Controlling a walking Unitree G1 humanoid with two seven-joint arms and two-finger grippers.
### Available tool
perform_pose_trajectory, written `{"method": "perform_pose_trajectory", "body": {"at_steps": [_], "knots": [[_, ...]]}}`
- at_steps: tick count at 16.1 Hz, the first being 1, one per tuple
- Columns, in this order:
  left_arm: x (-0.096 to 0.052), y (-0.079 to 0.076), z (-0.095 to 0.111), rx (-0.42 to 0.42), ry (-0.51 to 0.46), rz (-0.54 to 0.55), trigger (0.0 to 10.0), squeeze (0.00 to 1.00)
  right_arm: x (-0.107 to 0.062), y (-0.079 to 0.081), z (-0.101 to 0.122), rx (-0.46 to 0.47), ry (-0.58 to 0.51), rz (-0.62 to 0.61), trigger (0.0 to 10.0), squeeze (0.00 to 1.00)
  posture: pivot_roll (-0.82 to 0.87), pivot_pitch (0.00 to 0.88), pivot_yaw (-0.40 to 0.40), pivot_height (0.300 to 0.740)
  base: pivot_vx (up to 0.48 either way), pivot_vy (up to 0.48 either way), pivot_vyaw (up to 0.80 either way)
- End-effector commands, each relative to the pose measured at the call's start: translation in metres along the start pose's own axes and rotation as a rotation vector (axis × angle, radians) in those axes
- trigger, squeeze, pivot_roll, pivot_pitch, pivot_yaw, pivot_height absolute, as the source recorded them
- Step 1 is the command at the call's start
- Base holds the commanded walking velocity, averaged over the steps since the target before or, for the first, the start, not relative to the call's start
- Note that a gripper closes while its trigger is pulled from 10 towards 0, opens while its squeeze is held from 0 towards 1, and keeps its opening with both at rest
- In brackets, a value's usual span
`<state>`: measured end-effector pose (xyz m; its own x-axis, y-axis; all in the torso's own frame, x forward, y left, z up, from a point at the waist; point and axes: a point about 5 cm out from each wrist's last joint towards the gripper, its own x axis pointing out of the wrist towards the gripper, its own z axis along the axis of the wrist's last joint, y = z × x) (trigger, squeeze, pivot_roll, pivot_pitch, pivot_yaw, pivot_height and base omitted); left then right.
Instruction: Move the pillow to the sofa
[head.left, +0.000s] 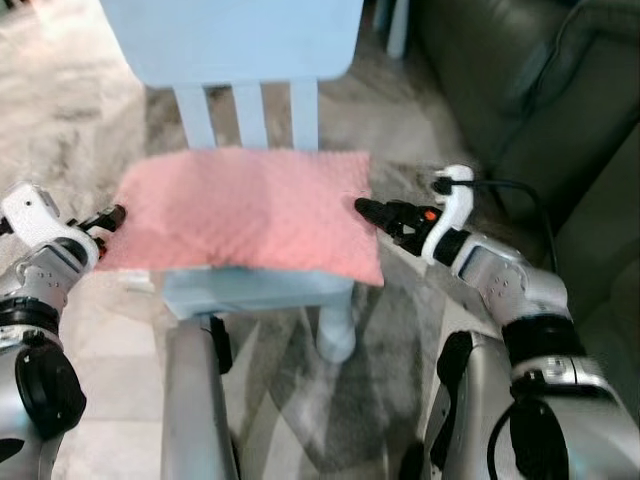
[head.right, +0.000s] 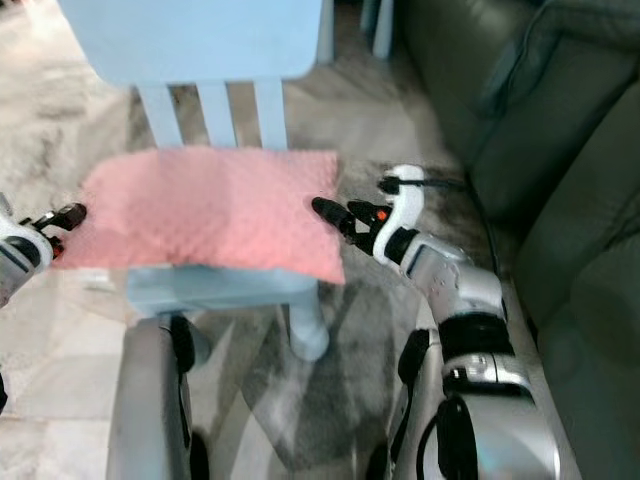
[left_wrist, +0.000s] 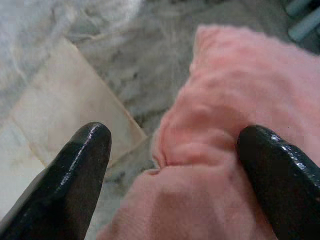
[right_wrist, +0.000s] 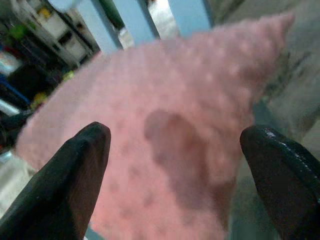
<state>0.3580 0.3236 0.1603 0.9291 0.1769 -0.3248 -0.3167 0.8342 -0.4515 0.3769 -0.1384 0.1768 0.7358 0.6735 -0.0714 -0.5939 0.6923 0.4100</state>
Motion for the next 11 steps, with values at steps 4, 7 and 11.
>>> {"method": "perform_pose_trajectory", "body": {"at_steps": [4, 7, 11], "knots": [[0.004, -0.031, 0.014, -0.003, -0.006, -0.125, 10.0, 0.0, 0.024, 0.016, 0.011, -0.109, 0.076, 0.07, 10.0, 0.0, 0.04, 0.242, 0.011, 0.333, 0.0, 0.0, 0.0], [0.005, -0.045, 0.022, 0.015, -0.014, -0.168, 10.0, 0.0, 0.029, 0.017, 0.023, -0.156, 0.068, 0.06, 10.0, 0.0, 0.04, 0.25, 0.016, 0.333, 0.0, 0.0, 0.0], [0.001, -0.048, 0.041, 0.011, -0.052, -0.195, 10.0, 0.0, 0.028, 0.014, 0.035, -0.199, 0.054, 0.053, 10.0, 0.0, 0.04, 0.254, 0.025, 0.333, 0.0, 0.0, 0.0]]}}
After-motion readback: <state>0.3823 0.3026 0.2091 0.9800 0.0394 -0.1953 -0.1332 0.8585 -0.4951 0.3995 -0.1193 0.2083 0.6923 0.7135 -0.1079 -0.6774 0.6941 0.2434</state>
